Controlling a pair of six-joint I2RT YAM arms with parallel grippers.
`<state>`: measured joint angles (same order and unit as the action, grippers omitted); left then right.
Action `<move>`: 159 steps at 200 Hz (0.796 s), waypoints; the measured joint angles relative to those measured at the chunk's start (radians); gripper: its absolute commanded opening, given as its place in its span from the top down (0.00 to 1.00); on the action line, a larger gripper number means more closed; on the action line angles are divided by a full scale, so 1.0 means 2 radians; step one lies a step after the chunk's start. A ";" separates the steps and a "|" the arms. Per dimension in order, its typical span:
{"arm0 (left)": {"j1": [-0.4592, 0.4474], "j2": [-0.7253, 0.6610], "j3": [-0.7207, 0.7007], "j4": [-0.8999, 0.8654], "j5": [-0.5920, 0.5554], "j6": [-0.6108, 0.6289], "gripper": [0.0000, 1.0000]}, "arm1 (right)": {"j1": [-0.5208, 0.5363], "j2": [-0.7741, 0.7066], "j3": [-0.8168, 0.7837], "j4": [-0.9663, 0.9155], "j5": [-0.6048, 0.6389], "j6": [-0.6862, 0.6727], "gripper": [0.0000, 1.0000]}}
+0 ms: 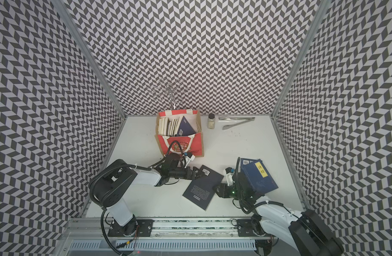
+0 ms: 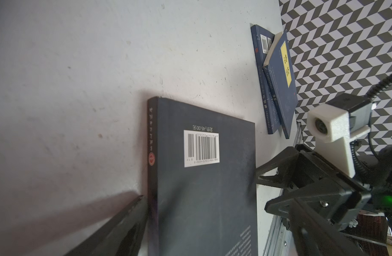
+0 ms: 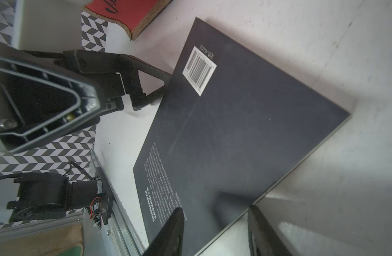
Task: Put the books into the canvas bag
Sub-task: Pick up the book from the center of the board.
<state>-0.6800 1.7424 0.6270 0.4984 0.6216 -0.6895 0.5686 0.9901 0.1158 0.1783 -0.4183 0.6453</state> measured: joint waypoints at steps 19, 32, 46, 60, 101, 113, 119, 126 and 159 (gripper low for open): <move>0.001 0.001 0.000 0.002 0.001 0.000 0.03 | 0.000 -0.010 -0.001 0.000 0.001 0.004 0.57; 0.001 0.002 0.000 0.004 0.002 0.000 0.03 | 0.000 -0.018 -0.001 0.001 0.001 0.007 0.57; 0.001 0.003 0.000 0.005 0.002 0.000 0.03 | 0.000 -0.024 -0.001 0.006 0.001 0.011 0.58; 0.001 0.003 0.000 0.006 0.003 0.000 0.03 | 0.000 -0.025 -0.001 0.017 0.002 0.016 0.60; 0.001 0.004 0.000 0.007 0.005 0.001 0.03 | 0.001 -0.002 0.002 0.030 0.020 0.026 0.74; 0.001 0.004 0.000 0.007 0.005 0.002 0.03 | 0.002 0.013 0.004 0.031 0.025 0.030 0.80; 0.001 0.004 0.000 0.007 0.005 0.002 0.03 | 0.002 0.019 0.005 0.031 0.027 0.032 0.82; 0.001 0.004 0.000 0.007 0.005 0.002 0.03 | 0.002 0.028 0.007 0.031 0.029 0.032 0.85; 0.002 -0.007 0.000 -0.012 0.000 0.008 0.02 | 0.002 0.042 0.017 0.032 0.033 0.031 0.92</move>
<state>-0.6762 1.7279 0.6266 0.4740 0.6220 -0.6731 0.5728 1.0737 0.1497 0.2417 -0.3515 0.7082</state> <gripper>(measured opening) 0.974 0.094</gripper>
